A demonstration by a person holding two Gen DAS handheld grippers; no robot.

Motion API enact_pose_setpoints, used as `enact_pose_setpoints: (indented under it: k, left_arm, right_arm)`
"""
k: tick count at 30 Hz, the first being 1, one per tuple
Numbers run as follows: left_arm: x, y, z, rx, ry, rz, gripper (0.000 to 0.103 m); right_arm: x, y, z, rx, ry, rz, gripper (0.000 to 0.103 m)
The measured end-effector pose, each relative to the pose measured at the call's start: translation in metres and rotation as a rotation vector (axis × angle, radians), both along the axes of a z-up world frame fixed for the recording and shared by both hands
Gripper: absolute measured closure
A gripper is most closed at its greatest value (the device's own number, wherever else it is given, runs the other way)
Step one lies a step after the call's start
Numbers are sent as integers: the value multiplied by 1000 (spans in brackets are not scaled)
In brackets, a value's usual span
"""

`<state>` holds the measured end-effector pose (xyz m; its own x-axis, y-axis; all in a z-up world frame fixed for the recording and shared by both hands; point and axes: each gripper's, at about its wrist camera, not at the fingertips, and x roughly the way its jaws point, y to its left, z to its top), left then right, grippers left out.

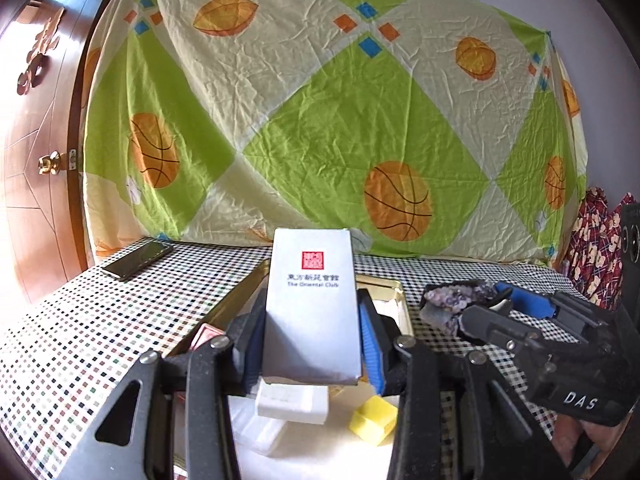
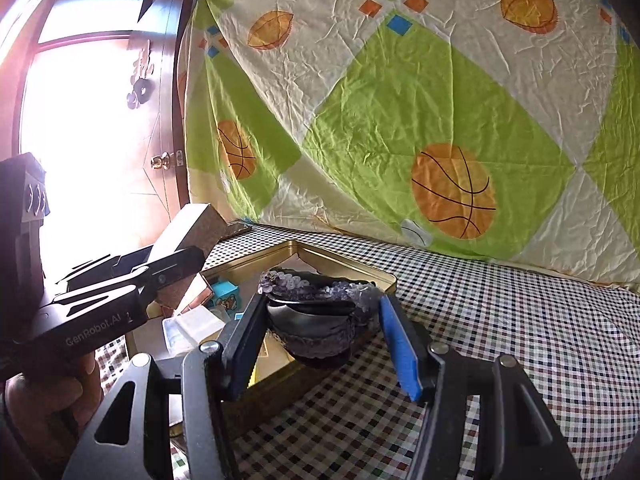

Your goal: Organize rigid objects

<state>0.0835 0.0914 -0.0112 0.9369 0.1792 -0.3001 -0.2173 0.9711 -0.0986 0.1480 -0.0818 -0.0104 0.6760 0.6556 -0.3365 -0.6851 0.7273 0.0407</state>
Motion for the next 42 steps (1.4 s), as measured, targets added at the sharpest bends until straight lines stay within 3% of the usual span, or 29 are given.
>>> enact_pose_setpoints:
  k: [9, 19, 22, 24, 26, 32, 34, 42]
  left_arm:
    - [16, 35, -9, 4, 97, 71, 63]
    - [23, 36, -22, 10, 159, 69, 62]
    - [23, 32, -23, 20, 167, 57, 61]
    - [21, 31, -23, 15, 164, 55, 53]
    - [18, 30, -23, 15, 154, 63, 29]
    - [3, 25, -14, 36, 119, 83, 5]
    - [-5, 26, -9, 35, 95, 95, 1]
    - [-28, 30, 11, 50, 74, 116, 0]
  right_arm:
    - [25, 44, -3, -29, 83, 23, 43]
    - [35, 71, -21, -84, 152, 61, 42]
    - [29, 70, -20, -88, 125, 43, 33]
    - [24, 64, -17, -76, 111, 35, 30]
    - [20, 58, -16, -71, 96, 15, 29]
    - [8, 36, -7, -26, 63, -41, 23]
    - [5, 32, 0, -17, 52, -59, 22]
    - [-19, 24, 28, 17, 0, -63, 16]
